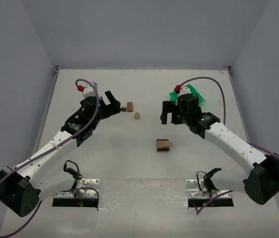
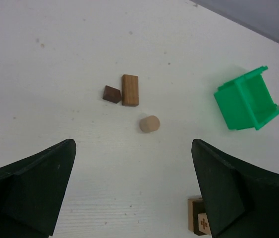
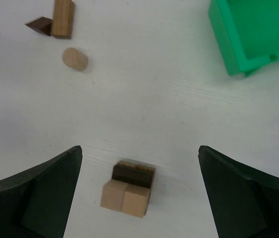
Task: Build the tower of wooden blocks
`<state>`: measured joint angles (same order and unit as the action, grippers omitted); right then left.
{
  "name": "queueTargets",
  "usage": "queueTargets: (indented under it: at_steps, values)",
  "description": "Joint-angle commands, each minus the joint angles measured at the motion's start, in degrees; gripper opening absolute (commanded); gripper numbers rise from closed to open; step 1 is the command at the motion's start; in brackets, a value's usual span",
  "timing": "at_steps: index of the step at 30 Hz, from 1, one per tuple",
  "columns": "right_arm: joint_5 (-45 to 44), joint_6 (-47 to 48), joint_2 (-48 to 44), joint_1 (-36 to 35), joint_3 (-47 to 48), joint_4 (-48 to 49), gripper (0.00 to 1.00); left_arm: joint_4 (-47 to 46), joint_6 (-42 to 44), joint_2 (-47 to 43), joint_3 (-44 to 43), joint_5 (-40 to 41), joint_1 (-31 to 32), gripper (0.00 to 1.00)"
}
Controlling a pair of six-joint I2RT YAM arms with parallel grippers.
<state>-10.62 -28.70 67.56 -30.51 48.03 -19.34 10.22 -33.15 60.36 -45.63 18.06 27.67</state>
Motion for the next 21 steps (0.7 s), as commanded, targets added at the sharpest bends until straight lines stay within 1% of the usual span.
queueTargets:
  at_steps: [1, 2, 5, 7, 8, 9, 10, 12, 15, 18, 21]
  values:
    - [3.36, 0.73, 12.44, -3.76, 10.14, 5.52, 0.99, 3.15, -2.57, -2.12, 2.66, 1.51, -6.2, 1.0]
    - [2.6, 0.5, 13.5, -4.57, 12.81, 5.43, 0.99, 2.84, -2.69, -2.31, 3.08, 0.66, -7.26, 1.0]
    - [-1.47, -1.87, 27.42, -7.25, 24.44, 5.14, 0.99, 2.28, -2.45, -3.07, 4.17, -0.63, -9.64, 1.0]
    - [-4.57, -3.37, 33.86, -8.94, 30.18, 4.01, 0.99, 2.65, -2.33, -3.32, 4.61, -0.02, -9.84, 1.0]
    - [-7.71, -3.96, 39.17, -9.53, 36.03, 2.44, 0.99, 2.89, -2.13, -3.37, 4.81, 0.18, -9.94, 1.0]
    - [-9.74, -4.34, 42.59, -10.07, 39.79, 0.9, 0.99, 3.05, -2.01, -3.47, 5.06, 0.28, -10.0, 1.0]
    - [-10.05, -4.38, 44.36, -10.46, 41.76, -0.65, 0.99, 2.92, -1.93, -3.71, 5.46, 0.11, -10.0, 1.0]
    - [-11.6, -4.53, 54.13, -11.06, 52.66, -3.94, 0.99, 2.17, -1.48, -4.45, 6.43, -0.59, -10.0, 1.0]
    - [-12.12, -5.12, 62.73, -11.02, 63.05, -7.62, 0.99, 0.34, -0.78, -5.42, 7.66, -3.19, -10.0, 1.0]
    - [-13.47, -5.21, 66.63, -11.23, 65.57, -6.36, 0.99, -0.82, -0.69, -6.89, 8.79, -3.85, -10.0, 1.0]
    - [-13.74, -5.05, 69.11, -11.24, 65.18, -3.35, 0.99, -1.51, -0.51, -7.45, 9.51, -4.7, -10.0, 1.0]
